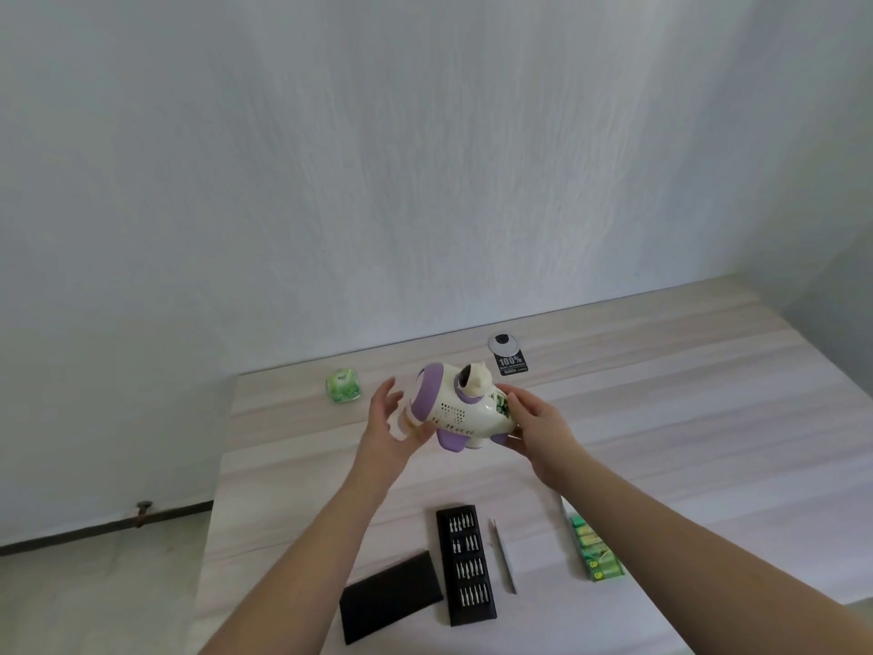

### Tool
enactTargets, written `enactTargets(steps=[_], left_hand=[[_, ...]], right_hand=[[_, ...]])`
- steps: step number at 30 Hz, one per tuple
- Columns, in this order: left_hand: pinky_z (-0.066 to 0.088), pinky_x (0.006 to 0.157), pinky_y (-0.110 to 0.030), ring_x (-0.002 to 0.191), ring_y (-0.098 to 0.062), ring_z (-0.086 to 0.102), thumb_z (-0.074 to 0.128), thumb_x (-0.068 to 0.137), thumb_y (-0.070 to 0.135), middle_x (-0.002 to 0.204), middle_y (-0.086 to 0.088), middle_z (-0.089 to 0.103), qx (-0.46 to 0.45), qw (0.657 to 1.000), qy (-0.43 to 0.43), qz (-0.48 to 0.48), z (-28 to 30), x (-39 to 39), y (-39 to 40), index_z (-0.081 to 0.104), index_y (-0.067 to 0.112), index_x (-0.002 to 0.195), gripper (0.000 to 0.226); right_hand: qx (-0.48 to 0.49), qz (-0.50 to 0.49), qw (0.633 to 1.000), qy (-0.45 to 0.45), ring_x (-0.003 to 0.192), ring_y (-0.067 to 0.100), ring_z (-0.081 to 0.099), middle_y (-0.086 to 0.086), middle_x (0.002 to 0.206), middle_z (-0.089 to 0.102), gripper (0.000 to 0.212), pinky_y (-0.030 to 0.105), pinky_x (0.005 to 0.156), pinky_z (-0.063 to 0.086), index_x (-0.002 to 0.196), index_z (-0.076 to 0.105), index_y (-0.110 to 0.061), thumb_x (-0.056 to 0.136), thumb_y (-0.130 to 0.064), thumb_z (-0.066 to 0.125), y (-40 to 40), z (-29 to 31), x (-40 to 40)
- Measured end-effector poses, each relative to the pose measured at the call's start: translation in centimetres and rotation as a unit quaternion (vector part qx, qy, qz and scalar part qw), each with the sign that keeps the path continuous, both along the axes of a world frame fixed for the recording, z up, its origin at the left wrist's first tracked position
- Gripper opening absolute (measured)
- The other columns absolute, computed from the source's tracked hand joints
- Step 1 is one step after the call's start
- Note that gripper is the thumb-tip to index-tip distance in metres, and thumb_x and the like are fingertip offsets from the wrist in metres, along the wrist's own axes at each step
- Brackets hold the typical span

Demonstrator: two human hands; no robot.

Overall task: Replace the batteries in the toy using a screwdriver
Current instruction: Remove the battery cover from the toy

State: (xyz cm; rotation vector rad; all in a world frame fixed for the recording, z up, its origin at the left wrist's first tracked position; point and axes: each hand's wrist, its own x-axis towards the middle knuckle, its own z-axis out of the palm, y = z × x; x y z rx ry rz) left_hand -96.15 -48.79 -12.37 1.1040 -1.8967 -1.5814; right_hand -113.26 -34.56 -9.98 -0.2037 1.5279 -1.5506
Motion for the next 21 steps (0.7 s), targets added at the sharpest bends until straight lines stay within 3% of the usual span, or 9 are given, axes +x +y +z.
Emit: enactTargets(steps=[3, 5, 6, 8, 11, 13, 16, 21], left_hand=[[0.023, 0.116, -0.037, 0.126, 0.002, 0.038, 0.072, 0.082, 0.038, 0.142, 0.012, 0.041, 0.086, 0.995, 0.046, 0.025, 0.6, 0.6, 1.1, 0.026, 0.036, 0.144, 0.077], [0.015, 0.115, -0.036, 0.132, 0.002, 0.033, 0.063, 0.07, 0.072, 0.144, 0.017, 0.038, 0.171, 0.979, 0.099, 0.05, 1.3, 0.5, 1.9, 0.022, 0.035, 0.148, 0.095], [0.013, 0.116, -0.037, 0.137, -0.002, 0.029, 0.055, 0.068, 0.08, 0.146, 0.016, 0.037, 0.214, 0.967, 0.121, 0.072, 1.5, 0.4, 2.1, 0.02, 0.034, 0.15, 0.099], [0.02, 0.117, -0.043, 0.14, -0.012, 0.032, 0.044, 0.078, 0.07, 0.148, 0.009, 0.04, 0.277, 0.941, 0.165, 0.098, 1.7, 0.1, 2.3, 0.026, 0.032, 0.149, 0.083], [0.038, 0.107, -0.041, 0.129, -0.017, 0.051, 0.042, 0.085, 0.061, 0.136, 0.0, 0.059, 0.305, 0.926, 0.208, 0.079, 2.6, -0.7, 2.5, 0.047, 0.028, 0.138, 0.062], [0.041, 0.103, -0.038, 0.122, -0.016, 0.056, 0.041, 0.087, 0.058, 0.128, 0.001, 0.065, 0.277, 0.94, 0.19, 0.063, 3.5, -1.5, 2.8, 0.055, 0.026, 0.129, 0.054], [0.048, 0.09, -0.035, 0.112, -0.017, 0.06, 0.06, 0.086, 0.051, 0.121, 0.003, 0.067, 0.208, 0.968, 0.137, 0.024, 4.1, -2.1, 2.9, 0.056, 0.026, 0.126, 0.047], [0.057, 0.086, -0.044, 0.101, -0.02, 0.063, 0.07, 0.082, 0.041, 0.111, 0.003, 0.068, 0.211, 0.972, 0.106, 0.0, 3.9, -2.6, 3.5, 0.054, 0.029, 0.125, 0.047]], right_hand=[[-0.028, -0.011, 0.999, -0.035, 0.087, 0.024, 0.064, 0.007, 0.108, 0.068, 0.026, 0.03, 0.07, 0.056, 0.109, 0.069, -0.023, 0.102, -0.018, 0.044, -0.4, 0.8, 0.2], [-0.049, -0.019, 0.996, -0.078, 0.085, 0.027, 0.063, 0.008, 0.106, 0.066, 0.024, 0.032, 0.071, 0.057, 0.11, 0.067, -0.02, 0.102, -0.018, 0.045, -0.7, 1.2, 0.5], [-0.059, -0.022, 0.993, -0.098, 0.083, 0.028, 0.062, 0.009, 0.106, 0.065, 0.023, 0.034, 0.072, 0.058, 0.111, 0.067, -0.018, 0.102, -0.018, 0.046, -0.7, 1.4, 0.6], [-0.077, -0.023, 0.988, -0.128, 0.076, 0.027, 0.063, 0.013, 0.107, 0.064, 0.023, 0.037, 0.077, 0.058, 0.114, 0.066, -0.016, 0.102, -0.019, 0.047, -0.8, 1.6, 0.9], [-0.113, -0.008, 0.981, -0.156, 0.063, 0.022, 0.062, 0.016, 0.109, 0.064, 0.025, 0.043, 0.087, 0.056, 0.119, 0.063, -0.014, 0.102, -0.019, 0.047, -0.9, 2.0, 1.2], [-0.125, 0.001, 0.978, -0.167, 0.063, 0.022, 0.062, 0.016, 0.111, 0.064, 0.026, 0.043, 0.088, 0.056, 0.121, 0.062, -0.013, 0.102, -0.019, 0.046, -1.0, 2.4, 1.2], [-0.131, 0.002, 0.974, -0.183, 0.064, 0.023, 0.06, 0.016, 0.109, 0.065, 0.025, 0.041, 0.083, 0.057, 0.121, 0.063, -0.014, 0.102, -0.019, 0.047, -0.8, 2.8, 1.2], [-0.136, 0.001, 0.97, -0.203, 0.064, 0.02, 0.057, 0.016, 0.106, 0.067, 0.025, 0.041, 0.081, 0.058, 0.117, 0.065, -0.017, 0.102, -0.018, 0.045, 0.1, 2.8, 0.8]])
